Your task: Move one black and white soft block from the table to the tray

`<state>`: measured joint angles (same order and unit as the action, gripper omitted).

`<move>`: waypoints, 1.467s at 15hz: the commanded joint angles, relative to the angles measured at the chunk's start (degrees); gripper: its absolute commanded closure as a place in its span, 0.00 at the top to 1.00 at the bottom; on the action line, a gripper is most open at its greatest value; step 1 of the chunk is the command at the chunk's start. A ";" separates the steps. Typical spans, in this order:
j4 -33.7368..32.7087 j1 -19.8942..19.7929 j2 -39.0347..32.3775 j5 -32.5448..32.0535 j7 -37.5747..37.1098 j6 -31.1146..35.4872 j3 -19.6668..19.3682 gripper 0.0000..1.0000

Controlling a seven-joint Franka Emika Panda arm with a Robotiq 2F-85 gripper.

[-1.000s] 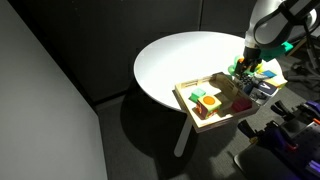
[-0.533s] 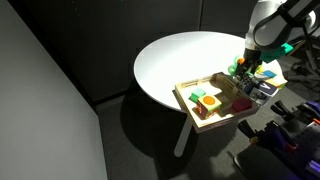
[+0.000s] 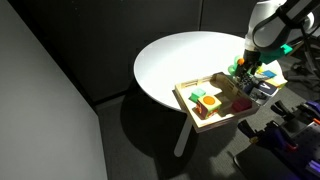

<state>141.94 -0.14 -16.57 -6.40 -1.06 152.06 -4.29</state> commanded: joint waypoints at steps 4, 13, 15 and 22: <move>-1.07 0.85 -1.31 -2.03 -2.24 0.40 -1.09 0.75; -1.43 0.66 -0.49 -1.70 -1.70 -1.16 -1.09 0.09; -1.26 0.57 0.16 -1.53 -1.44 -1.59 -1.03 0.04; -0.42 1.21 2.79 -2.05 -1.84 -3.11 -0.84 0.07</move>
<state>141.16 0.25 -16.35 -6.40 -1.06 151.20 -4.78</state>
